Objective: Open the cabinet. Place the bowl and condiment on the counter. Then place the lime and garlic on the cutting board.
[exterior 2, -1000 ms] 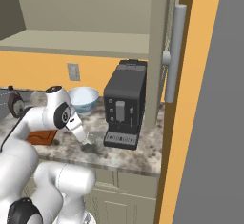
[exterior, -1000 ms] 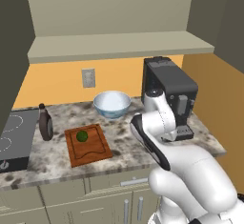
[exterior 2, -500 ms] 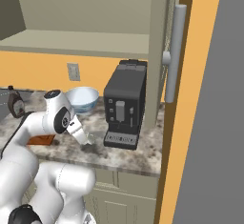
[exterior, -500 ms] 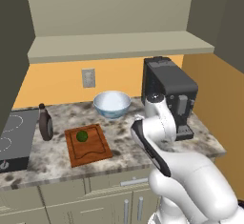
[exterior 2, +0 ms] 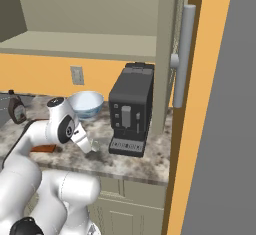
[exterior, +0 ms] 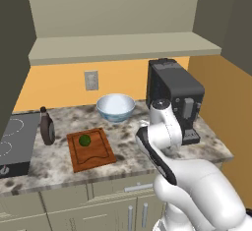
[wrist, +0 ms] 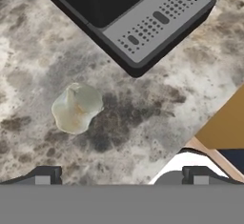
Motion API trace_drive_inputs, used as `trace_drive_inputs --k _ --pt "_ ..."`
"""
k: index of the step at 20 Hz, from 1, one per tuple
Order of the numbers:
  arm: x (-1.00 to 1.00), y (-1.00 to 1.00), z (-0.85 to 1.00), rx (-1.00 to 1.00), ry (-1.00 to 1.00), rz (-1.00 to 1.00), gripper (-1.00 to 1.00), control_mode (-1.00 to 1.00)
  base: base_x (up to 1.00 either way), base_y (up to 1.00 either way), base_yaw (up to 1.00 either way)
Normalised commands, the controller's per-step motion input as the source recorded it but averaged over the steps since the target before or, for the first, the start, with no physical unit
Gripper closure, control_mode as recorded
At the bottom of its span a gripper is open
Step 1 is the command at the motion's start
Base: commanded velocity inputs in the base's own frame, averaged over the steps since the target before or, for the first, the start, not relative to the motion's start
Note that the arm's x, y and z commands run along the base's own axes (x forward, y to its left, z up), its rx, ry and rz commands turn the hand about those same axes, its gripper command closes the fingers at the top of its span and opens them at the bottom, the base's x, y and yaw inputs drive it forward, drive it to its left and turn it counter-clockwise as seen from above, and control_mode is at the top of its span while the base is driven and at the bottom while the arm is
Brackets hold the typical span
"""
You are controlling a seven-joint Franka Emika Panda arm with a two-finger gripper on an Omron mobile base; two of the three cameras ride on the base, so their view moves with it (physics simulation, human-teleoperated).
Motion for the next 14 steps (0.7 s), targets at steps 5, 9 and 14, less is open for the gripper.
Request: trace_drive_inputs --k 5,9,14 --pt "0.14 0.0 0.0 0.0 0.0 0.0 -1.0 -1.0 0.0 0.0 0.0" --pt "0.15 0.0 -0.01 0.0 0.0 0.0 -1.0 -1.0 0.0 0.0 0.0" --pt "0.16 0.0 -0.04 0.0 0.0 0.0 -1.0 -1.0 0.0 0.0 0.0"
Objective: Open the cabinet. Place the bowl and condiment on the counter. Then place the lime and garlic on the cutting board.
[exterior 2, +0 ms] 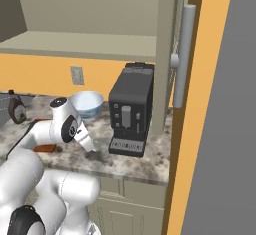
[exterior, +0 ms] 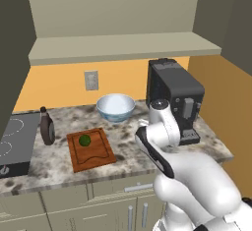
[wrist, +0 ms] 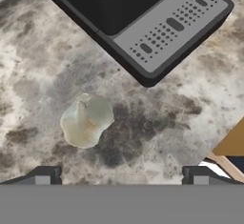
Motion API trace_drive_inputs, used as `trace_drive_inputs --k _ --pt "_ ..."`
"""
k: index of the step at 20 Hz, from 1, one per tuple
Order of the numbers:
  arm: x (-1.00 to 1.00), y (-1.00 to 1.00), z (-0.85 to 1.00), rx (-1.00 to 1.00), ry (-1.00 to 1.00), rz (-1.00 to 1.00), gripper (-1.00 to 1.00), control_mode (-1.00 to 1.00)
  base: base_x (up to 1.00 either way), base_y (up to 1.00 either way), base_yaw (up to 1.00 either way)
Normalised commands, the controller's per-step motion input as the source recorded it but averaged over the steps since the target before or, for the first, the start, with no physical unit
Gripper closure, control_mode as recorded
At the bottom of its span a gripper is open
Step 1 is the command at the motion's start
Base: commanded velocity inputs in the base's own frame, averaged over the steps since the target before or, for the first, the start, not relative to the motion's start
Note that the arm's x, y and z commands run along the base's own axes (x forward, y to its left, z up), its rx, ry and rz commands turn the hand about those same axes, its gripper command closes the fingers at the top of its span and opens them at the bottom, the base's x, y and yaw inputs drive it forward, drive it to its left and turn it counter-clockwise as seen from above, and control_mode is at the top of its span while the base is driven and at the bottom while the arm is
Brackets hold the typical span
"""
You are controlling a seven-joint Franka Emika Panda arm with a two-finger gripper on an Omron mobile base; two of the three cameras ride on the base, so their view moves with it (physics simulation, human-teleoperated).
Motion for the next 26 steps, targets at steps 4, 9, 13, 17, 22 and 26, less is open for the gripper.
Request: trace_drive_inputs --k 4,9,13,17,22,26 --pt "0.15 0.01 -0.12 0.0 0.0 0.0 -1.0 -1.0 0.0 0.0 0.0" --pt "0.12 0.06 -0.16 0.0 0.0 0.0 -1.0 -1.0 0.0 0.0 0.0" --pt "0.11 0.07 -0.14 0.0 0.0 0.0 -1.0 -1.0 0.0 0.0 0.0" --pt "0.11 0.0 -0.11 0.0 0.01 0.0 -1.0 -1.0 0.0 0.0 0.0" --pt "0.07 0.0 -0.13 0.0 0.02 0.0 -1.0 -1.0 0.0 0.0 0.0" --pt "0.06 0.0 -0.14 0.0 0.02 0.0 -1.0 -1.0 0.0 0.0 0.0"
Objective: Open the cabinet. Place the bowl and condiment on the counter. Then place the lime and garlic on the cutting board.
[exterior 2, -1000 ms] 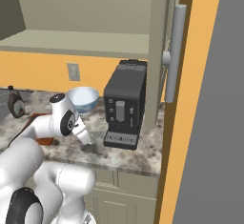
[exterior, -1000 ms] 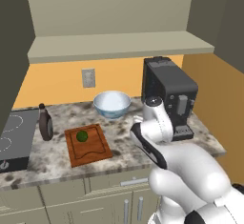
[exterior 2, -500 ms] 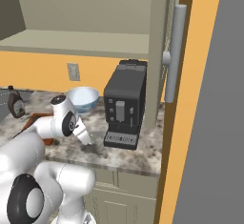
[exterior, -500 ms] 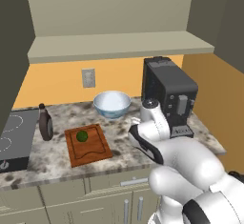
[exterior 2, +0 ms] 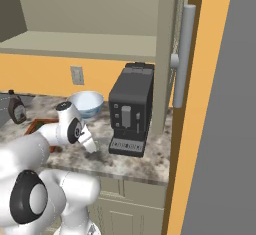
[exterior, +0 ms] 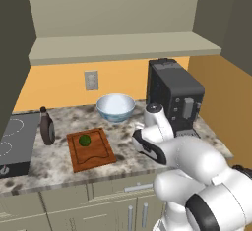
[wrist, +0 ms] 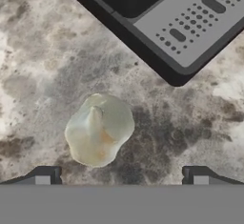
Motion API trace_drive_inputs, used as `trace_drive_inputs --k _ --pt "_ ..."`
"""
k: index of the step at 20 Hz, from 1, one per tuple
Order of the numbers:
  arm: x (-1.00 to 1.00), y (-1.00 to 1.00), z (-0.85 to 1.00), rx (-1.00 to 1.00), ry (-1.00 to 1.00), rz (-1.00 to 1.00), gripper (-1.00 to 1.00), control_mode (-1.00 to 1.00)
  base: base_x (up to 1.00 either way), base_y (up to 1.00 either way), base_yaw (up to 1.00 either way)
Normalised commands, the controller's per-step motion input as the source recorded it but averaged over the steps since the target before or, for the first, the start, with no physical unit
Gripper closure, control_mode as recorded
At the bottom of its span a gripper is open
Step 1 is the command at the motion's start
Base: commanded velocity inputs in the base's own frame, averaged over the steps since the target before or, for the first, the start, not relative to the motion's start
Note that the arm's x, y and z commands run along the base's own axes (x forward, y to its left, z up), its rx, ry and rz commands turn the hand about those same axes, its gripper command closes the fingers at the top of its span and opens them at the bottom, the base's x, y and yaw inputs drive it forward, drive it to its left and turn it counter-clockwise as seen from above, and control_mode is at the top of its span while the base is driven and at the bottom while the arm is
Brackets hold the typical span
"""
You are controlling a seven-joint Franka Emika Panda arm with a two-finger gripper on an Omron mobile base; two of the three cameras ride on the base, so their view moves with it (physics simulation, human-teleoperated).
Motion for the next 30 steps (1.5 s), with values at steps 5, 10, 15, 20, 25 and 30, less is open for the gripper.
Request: trace_drive_inputs --k 5,10,15,20,25,30 --pt "0.08 0.0 -0.09 0.0 0.04 0.0 -1.0 -1.0 0.0 0.0 0.0" --pt "0.07 0.0 -0.12 0.0 0.05 0.0 -1.0 -1.0 0.0 0.0 0.0" --pt "0.14 0.0 -0.07 0.0 0.03 0.0 -1.0 -1.0 0.0 0.0 0.0" --pt "0.18 0.0 -0.11 0.0 0.0 0.0 -1.0 -1.0 0.0 0.0 0.0" --pt "0.09 0.0 -0.13 0.0 0.0 0.0 -1.0 -1.0 0.0 0.0 0.0" --pt "0.12 0.0 -0.13 0.0 0.01 0.0 -1.0 -1.0 0.0 0.0 0.0"
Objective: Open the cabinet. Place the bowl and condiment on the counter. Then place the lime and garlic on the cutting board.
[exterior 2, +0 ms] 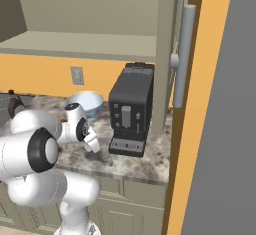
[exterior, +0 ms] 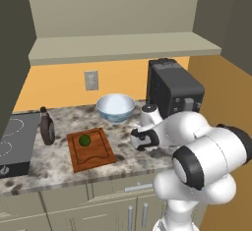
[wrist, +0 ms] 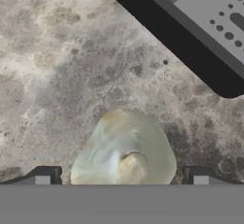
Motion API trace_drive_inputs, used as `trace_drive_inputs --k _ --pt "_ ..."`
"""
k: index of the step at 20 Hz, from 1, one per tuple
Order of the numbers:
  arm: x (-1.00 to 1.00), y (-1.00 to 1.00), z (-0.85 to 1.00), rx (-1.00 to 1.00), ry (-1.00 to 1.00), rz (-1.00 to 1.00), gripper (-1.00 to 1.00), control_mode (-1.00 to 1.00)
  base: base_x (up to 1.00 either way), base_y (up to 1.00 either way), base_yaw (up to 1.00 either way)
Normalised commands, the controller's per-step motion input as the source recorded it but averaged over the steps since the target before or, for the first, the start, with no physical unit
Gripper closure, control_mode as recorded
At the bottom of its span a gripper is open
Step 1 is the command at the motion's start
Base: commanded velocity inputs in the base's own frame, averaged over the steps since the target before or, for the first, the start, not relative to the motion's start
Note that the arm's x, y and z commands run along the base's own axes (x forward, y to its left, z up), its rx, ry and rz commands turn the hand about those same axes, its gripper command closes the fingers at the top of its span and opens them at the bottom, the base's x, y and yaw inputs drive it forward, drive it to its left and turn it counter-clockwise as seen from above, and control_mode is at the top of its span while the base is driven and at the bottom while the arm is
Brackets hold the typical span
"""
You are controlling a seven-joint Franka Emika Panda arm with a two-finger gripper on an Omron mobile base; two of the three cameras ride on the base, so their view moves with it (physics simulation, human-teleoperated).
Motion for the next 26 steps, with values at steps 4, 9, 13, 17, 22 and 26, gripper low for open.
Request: trace_drive_inputs --k 4,9,13,17,22,26 --pt "0.12 -0.02 -0.08 0.0 0.01 0.0 -1.0 -1.0 0.0 0.0 0.0" --pt "0.11 -0.03 -0.11 0.0 0.03 0.0 -1.0 -1.0 0.0 0.0 0.0" --pt "0.04 -0.08 -0.17 0.0 0.05 0.0 -1.0 -1.0 0.0 0.0 0.0" --pt "0.0 -0.08 -0.19 0.0 0.05 0.0 1.0 -1.0 0.0 0.0 0.0" --pt "-0.07 -0.1 -0.09 0.0 0.0 0.0 1.0 -1.0 0.0 0.0 0.0" --pt "-0.33 0.12 0.02 0.0 -0.21 0.0 1.0 -1.0 0.0 0.0 0.0"
